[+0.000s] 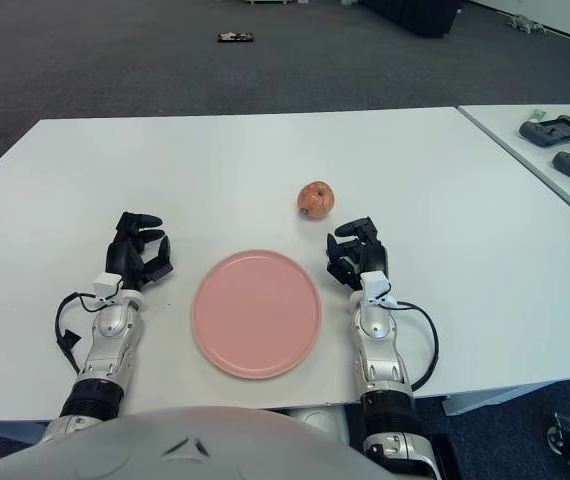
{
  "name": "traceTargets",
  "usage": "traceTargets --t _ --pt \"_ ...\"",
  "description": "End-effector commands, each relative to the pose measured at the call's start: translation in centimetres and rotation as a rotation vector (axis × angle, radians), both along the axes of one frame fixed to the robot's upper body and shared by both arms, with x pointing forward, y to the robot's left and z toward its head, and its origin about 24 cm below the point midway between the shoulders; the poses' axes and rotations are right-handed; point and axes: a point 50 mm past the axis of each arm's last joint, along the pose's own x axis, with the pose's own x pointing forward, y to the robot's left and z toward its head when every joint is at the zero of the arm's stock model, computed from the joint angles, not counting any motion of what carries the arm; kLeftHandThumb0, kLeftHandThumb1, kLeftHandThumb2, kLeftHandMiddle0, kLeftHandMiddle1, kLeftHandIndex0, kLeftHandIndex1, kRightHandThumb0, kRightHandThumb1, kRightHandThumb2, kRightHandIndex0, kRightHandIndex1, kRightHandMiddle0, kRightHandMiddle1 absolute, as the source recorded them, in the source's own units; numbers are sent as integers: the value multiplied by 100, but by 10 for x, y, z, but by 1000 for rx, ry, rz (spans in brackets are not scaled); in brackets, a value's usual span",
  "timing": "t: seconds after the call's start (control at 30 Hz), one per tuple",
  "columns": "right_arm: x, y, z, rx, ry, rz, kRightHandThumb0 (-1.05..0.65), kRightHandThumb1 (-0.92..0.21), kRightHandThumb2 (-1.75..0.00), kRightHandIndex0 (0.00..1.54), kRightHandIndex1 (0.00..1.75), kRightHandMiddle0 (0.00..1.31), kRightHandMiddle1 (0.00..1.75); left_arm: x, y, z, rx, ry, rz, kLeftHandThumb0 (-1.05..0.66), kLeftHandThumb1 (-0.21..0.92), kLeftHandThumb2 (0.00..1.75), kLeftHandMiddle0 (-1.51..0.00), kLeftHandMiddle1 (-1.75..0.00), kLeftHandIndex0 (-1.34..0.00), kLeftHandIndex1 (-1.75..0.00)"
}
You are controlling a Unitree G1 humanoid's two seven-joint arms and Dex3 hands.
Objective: Put the apple into the plate.
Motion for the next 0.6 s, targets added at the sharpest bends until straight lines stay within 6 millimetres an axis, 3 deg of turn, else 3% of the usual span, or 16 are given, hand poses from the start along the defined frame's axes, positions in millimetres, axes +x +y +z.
traceTargets --t 0.0,0.1,0.3,0.37,0.47,0.57 --pt "6 2 19 -45 -77 -11 -37 -75 -76 61 124 29 175 -19 3 -23 -6 125 12 -1 52 108 -47 -170 -27 -175" --pt "9 3 35 -116 -144 -17 -37 -75 -76 61 124 29 175 -18 3 -23 -8 127 14 -1 52 108 -47 -169 -26 -175" --pt "18 2 54 -289 -228 32 -35 -89 -56 51 115 20 175 -17 2 -23 -7 124 8 -1 52 107 -48 -167 -27 -175" --pt "27 0 60 -364 -239 63 -35 -91 -54 35 107 19 175 -17 1 -23 -6 121 4 -1 52 107 -48 -167 -27 -175" --pt "41 -4 67 -444 -242 87 -54 -87 -61 12 86 6 117 -17 1 -23 -5 115 2 -1 52 106 -48 -166 -27 -175" --pt "48 -5 71 -481 -252 98 -64 -83 -63 4 72 2 87 -17 1 -23 -4 113 2 -1 52 107 -48 -166 -27 -175"
